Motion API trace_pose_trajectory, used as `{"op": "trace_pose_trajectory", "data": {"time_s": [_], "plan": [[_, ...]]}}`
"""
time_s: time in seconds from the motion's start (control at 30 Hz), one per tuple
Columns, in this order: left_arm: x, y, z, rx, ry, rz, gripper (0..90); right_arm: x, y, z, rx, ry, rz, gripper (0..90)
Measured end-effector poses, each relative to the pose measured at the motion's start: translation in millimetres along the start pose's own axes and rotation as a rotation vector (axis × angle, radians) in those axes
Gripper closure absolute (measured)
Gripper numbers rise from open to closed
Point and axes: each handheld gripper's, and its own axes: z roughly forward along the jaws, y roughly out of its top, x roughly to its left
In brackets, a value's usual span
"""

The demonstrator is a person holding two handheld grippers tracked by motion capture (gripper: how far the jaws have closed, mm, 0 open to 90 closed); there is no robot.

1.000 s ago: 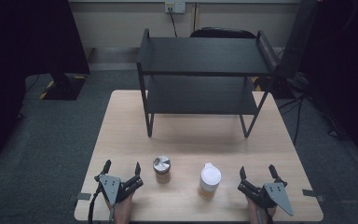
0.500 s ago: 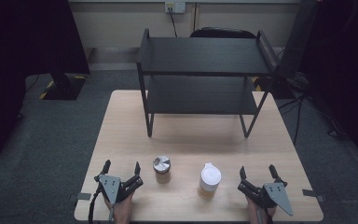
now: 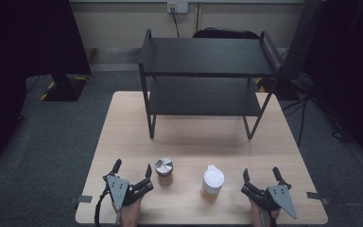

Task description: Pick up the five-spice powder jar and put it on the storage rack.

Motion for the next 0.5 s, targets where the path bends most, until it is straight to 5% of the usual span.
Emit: {"op": "trace_pose_trajectory", "data": {"time_s": [0.3, 0.5], "plan": [[-5.1, 10.5, 5.7, 0.005, -0.087, -0.045, 0.0, 0.7, 0.0, 0.0, 0.000, -0.004, 0.000, 0.0], [-18.5, 9.9, 11.1, 0.024, -0.115, -0.020, 0.0, 0.5, 0.0, 0.0, 0.000, -0.002, 0.000, 0.0]]}}
